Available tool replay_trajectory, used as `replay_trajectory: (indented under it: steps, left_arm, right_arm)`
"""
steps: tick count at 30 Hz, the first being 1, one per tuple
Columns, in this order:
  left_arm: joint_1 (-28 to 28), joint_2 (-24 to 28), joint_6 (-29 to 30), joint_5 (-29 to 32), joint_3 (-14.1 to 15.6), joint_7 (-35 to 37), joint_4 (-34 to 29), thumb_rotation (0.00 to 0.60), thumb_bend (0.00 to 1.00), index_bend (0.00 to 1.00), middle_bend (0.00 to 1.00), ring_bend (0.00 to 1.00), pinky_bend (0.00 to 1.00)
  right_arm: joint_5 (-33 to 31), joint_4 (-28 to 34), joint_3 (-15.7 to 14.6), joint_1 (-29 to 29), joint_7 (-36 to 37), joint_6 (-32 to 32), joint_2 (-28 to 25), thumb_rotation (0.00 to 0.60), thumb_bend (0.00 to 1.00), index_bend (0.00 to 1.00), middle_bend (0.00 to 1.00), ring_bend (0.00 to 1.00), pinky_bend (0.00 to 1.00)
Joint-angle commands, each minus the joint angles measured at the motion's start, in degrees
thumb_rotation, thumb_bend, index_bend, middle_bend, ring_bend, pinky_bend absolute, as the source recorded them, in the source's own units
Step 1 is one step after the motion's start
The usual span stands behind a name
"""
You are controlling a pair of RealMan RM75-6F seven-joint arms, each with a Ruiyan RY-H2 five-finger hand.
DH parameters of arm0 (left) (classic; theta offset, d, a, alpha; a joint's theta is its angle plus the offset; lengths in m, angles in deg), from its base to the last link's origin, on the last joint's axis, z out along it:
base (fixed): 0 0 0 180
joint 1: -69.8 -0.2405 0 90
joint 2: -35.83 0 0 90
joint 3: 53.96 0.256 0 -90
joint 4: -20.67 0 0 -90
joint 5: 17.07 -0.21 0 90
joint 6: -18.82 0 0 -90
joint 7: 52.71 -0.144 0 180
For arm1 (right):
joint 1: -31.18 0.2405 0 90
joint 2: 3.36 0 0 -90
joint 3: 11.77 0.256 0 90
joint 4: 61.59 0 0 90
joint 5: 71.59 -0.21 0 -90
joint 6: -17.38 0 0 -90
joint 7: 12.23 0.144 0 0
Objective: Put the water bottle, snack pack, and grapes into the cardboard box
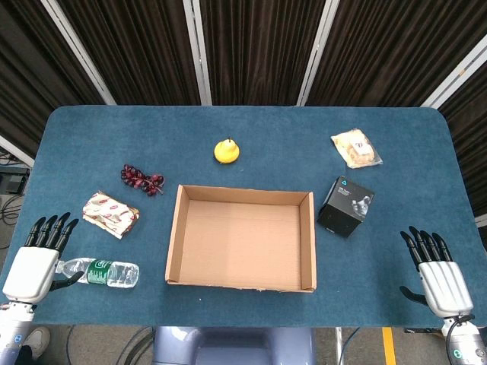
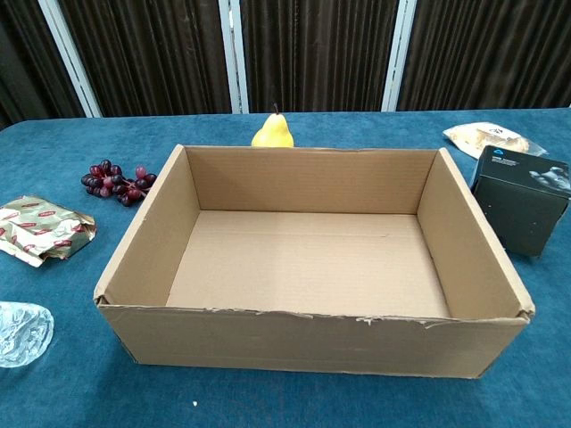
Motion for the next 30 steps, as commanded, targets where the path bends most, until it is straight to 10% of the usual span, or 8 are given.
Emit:
replay_trajectory:
  steps: [1,30]
  left_arm:
    - [-0.1,-0.1,0.2,-0.1,-0.1,0.3,0.1,0.557,0.0,0.07,0.0,0.0,0.01]
    - [8.4,0.4,-23.5,9.0,2.4,-0.7,0.8,0.554,0.0,0.2,0.07,0.07,0.13]
  right_arm:
    - [-0.2,-0.2,0.1,0.2,0.0,0.4,0.1,0.6,0.02,0.0,0.0,0.0,0.0]
    - [-4.0,-0.9,1.6,1.9,0.5,4.0,0.5,0.6,0.02,0.0,0.0,0.0,0.0]
